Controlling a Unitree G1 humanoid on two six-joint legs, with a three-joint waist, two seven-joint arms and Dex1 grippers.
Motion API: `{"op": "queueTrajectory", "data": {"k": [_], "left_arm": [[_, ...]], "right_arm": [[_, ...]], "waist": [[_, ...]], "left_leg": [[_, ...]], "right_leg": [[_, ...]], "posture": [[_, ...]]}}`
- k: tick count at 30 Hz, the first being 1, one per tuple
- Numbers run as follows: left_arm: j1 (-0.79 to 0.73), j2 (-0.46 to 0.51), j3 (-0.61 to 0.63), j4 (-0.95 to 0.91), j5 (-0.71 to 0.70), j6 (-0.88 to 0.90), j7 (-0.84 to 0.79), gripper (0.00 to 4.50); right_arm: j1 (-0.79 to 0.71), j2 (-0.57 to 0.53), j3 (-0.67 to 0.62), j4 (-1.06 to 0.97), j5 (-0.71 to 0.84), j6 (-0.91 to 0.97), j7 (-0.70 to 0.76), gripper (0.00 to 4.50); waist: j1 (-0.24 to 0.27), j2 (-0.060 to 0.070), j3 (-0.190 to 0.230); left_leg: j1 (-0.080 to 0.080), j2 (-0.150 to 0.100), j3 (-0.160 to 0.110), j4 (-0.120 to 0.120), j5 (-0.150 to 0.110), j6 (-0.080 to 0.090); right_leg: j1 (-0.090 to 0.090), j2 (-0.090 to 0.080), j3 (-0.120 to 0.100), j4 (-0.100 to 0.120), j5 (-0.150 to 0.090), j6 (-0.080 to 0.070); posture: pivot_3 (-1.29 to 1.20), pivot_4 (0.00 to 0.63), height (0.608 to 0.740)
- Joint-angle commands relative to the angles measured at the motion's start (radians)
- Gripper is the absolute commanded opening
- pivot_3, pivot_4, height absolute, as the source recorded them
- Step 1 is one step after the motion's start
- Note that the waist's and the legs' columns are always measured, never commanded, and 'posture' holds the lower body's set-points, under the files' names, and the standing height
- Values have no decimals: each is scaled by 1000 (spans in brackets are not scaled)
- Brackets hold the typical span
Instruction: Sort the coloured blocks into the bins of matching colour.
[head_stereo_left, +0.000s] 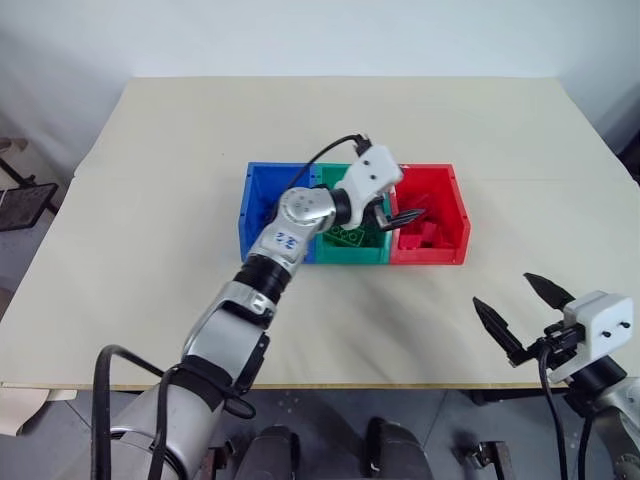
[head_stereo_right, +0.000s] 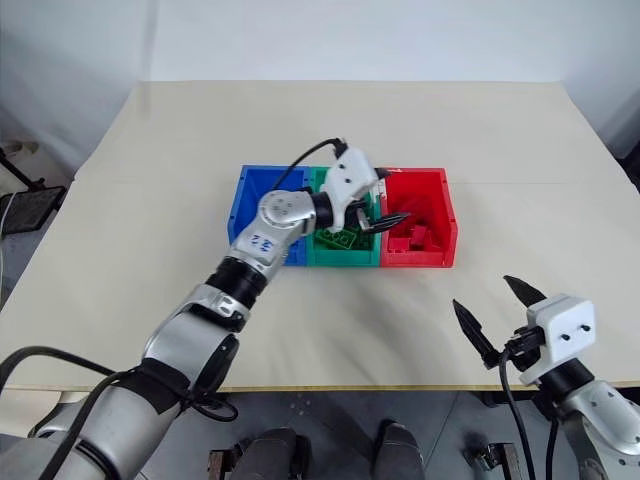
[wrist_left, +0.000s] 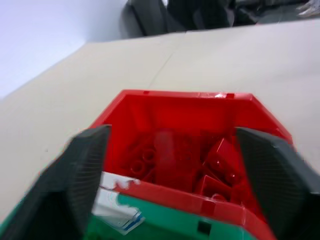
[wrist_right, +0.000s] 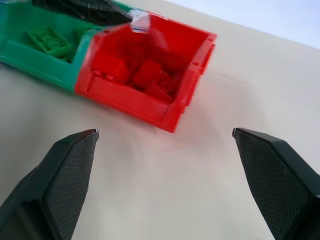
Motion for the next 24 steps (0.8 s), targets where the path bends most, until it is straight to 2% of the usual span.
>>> {"op": "queueTrajectory", "data": {"k": [1,2,5,10,13,16,19,21,24], "left_arm": [[77,99,43,-212,-74,28,-134,4486],[101,125,49,-257,-88,36,-162,4486],[238,298,112,-423,-159,94,-284,4486],[448,541,242,-616,-220,179,-335,4486],[614,637,332,-689,-267,218,-362,4486],[774,681,423,-721,-281,206,-348,4486],[915,685,493,-738,-279,189,-317,4486],[931,668,500,-750,-277,184,-280,4486],[910,652,461,-750,-187,145,-177,4486]], "right_arm": [[-58,-47,31,13,7,-33,59,4500],[-72,-56,40,24,8,-35,73,4500],[-151,-109,94,92,17,-53,165,4500],[-307,-179,173,247,12,-80,299,4500],[-389,-208,226,339,-11,-118,379,4500],[-454,-199,251,418,-20,-158,409,4500],[-494,-195,265,474,-26,-185,428,4500],[-502,-193,262,493,-32,-209,427,4500],[-501,-184,256,501,-39,-223,401,4500]], "waist": [[-13,0,0],[-18,0,0],[-26,1,0],[-40,0,0],[-32,0,0],[-29,0,0],[-31,0,0],[-19,0,1],[-11,0,1]], "left_leg": [[0,0,0,0,0,0],[0,0,-1,0,0,0],[1,1,-1,0,0,0],[1,1,-3,0,0,0],[1,1,-5,1,0,0],[1,1,-5,1,0,-1],[1,1,-5,1,0,-1],[1,1,-6,1,0,-1],[1,1,-6,3,0,-1]], "right_leg": [[0,0,0,0,0,0],[0,0,0,1,0,0],[0,0,0,3,0,0],[0,0,-1,4,0,0],[1,-1,-1,4,0,1],[1,-1,-2,4,0,1],[1,-1,-2,4,0,1],[1,-1,-3,4,0,1],[2,-1,-3,4,0,1]], "posture": [[0,150,740],[0,150,740],[0,150,740],[0,150,740],[0,150,740],[0,150,740],[0,150,740],[0,150,740],[0,150,740]]}}
